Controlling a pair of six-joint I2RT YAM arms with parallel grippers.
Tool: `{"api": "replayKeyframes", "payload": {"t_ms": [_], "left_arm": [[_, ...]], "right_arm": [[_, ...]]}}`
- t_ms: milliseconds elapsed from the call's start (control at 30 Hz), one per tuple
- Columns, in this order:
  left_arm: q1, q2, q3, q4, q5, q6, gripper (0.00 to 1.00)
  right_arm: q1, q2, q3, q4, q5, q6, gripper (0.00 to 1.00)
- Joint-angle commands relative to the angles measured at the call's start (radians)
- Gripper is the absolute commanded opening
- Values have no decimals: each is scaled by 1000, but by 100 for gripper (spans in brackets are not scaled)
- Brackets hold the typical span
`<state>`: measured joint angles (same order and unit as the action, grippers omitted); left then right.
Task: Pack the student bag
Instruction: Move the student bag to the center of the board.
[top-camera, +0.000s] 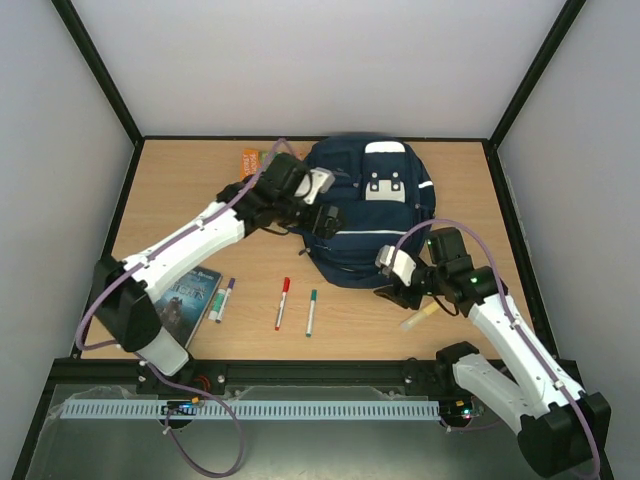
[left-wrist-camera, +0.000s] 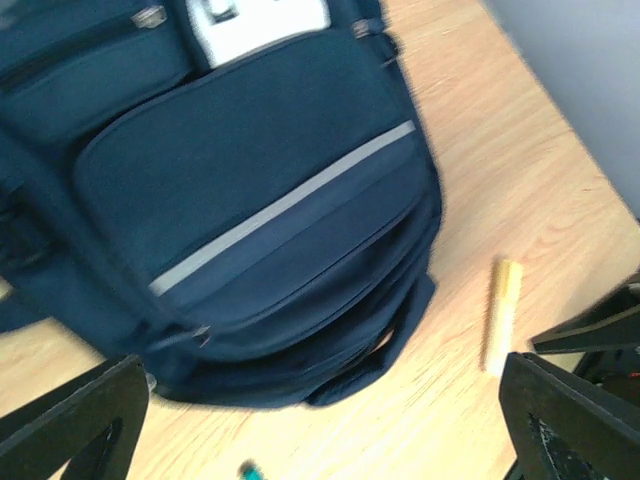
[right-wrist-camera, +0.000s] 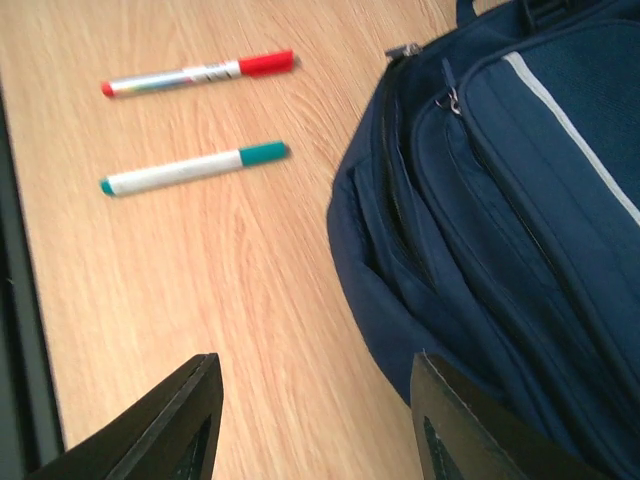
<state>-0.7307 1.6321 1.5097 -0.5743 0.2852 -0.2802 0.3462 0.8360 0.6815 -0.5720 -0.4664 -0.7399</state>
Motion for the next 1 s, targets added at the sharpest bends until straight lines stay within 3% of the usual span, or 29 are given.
{"api": "replayKeyframes", "payload": {"t_ms": [0,133,233,467,567,733,967], "left_arm": [[98,-126,-167,38,-26,-63,99],[232,-250,-323,74,-60,-102,99],[363,-287,-402,82,-87,-118,99],[679,-183,-524,209,11,-278,99],[715,-117,-555,312,78,-359,95],[714,-28,-506,441,65,-425,91],[693,233,-194,441,83,-431,83]], "right_arm": [[0,34,51,9,-184,144,52],[7,92,26,112,-279,244,54],[15,112,49,108,-177,266,55],[15,89,-10,133,-130,260,57],[15,89,-16,148,-117,271,57],[14,126,-15,163,-107,286,56],[15,153,-5,157,-91,289,56]]}}
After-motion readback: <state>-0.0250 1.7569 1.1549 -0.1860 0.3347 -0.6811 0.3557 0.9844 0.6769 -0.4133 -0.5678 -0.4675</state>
